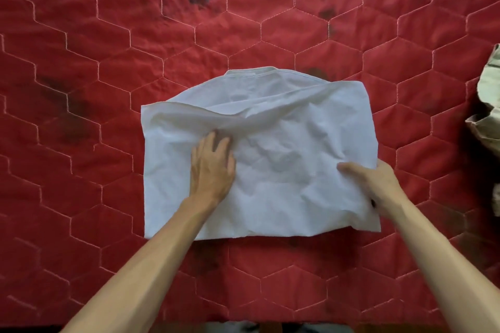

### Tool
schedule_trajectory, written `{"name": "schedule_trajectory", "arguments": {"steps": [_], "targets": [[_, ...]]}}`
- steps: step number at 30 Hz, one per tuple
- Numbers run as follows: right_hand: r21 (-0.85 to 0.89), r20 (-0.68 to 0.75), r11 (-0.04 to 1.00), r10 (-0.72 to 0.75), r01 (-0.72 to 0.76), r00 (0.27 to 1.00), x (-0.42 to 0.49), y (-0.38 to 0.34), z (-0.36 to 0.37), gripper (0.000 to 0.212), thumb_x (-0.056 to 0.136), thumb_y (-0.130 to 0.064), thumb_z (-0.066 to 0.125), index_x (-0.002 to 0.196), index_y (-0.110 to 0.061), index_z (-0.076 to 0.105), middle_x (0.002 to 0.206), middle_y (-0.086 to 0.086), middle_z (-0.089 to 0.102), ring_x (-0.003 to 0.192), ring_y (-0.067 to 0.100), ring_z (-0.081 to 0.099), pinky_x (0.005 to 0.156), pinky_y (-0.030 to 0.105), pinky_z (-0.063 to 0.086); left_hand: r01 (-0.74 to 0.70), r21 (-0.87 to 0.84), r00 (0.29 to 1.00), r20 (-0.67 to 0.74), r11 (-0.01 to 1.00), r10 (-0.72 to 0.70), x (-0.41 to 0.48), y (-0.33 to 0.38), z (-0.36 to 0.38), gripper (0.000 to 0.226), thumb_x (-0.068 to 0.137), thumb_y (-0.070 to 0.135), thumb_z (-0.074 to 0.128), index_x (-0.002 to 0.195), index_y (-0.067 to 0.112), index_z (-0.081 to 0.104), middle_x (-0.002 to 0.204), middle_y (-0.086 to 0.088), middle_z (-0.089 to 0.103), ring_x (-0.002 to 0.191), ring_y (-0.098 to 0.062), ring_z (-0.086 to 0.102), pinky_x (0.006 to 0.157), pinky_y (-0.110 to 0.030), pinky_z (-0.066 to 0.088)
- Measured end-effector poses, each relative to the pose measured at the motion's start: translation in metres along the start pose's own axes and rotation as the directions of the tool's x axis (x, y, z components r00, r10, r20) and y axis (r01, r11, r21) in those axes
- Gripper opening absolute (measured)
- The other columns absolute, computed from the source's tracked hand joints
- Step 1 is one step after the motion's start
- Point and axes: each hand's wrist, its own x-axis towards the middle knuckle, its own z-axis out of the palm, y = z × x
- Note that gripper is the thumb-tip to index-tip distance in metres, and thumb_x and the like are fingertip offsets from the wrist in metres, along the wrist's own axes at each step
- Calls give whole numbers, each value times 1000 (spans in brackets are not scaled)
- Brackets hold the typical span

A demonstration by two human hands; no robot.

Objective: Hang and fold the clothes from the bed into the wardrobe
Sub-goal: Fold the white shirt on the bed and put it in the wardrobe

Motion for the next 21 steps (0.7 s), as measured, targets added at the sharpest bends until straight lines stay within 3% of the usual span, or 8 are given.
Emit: {"name": "schedule_trajectory", "arguments": {"steps": [3,5,7,10,13,16,18,21], "targets": [[119,105,991,41,-53,994,-24,-10,8,24,82,-14,74,106,-13,72,94,3,78,86,25,74,82,41,58,76,-328,991,128,942,-35,-22,50,5,35,95,25,60,127,12,63,133,-11,59,121,-26,57,103,-34,45],[123,119,992,16,-31,993,-44,-17,19,19,84,-9,68,102,-12,72,88,1,78,83,23,73,79,38,57,334,-604,923,366,724,-120,-30,87,-4,40,95,40,62,130,22,59,127,-2,64,111,-14,64,95,-30,51],[8,104,997,-72,72,992,-61,-26,38,23,84,-11,63,106,-13,71,91,-1,78,88,20,73,76,34,58,547,-722,817,570,423,-83,-34,117,-17,52,89,56,59,133,28,55,125,-2,65,107,-13,67,87,-32,56],[-264,144,914,-278,308,950,-90,-47,74,44,78,-32,60,121,-22,59,111,-3,70,104,19,67,88,43,55,591,-783,803,594,194,-52,-33,127,-39,70,75,69,58,132,28,57,126,0,66,113,-12,64,88,-31,56],[-483,244,742,-395,464,886,-121,-67,123,55,89,-17,56,140,-14,38,129,12,51,119,34,51,93,41,45,504,-861,861,494,66,-125,-28,102,-69,44,80,52,69,113,23,68,111,7,73,104,-7,66,96,-27,50],[-465,428,697,-363,546,828,-154,-85,178,72,87,-11,56,149,-16,21,135,12,39,124,34,47,97,39,41,517,-844,824,536,-143,-185,-28,43,-99,25,80,39,64,93,20,72,90,2,72,85,-8,67,89,-26,49],[-385,579,712,-310,588,754,-169,-88,208,78,84,-10,59,150,-17,18,135,13,38,123,35,48,99,40,43,556,-791,780,603,-256,-169,-32,-4,-111,16,84,37,68,85,21,69,81,-1,66,74,-12,66,78,-27,52],[-321,705,675,-298,664,644,-181,-84,230,68,88,-16,55,150,-19,26,136,12,44,121,30,50,99,40,45,639,-729,664,684,-246,-303,-41,-58,-111,28,93,40,59,80,16,68,71,-3,67,64,-14,68,61,-25,56]]}}
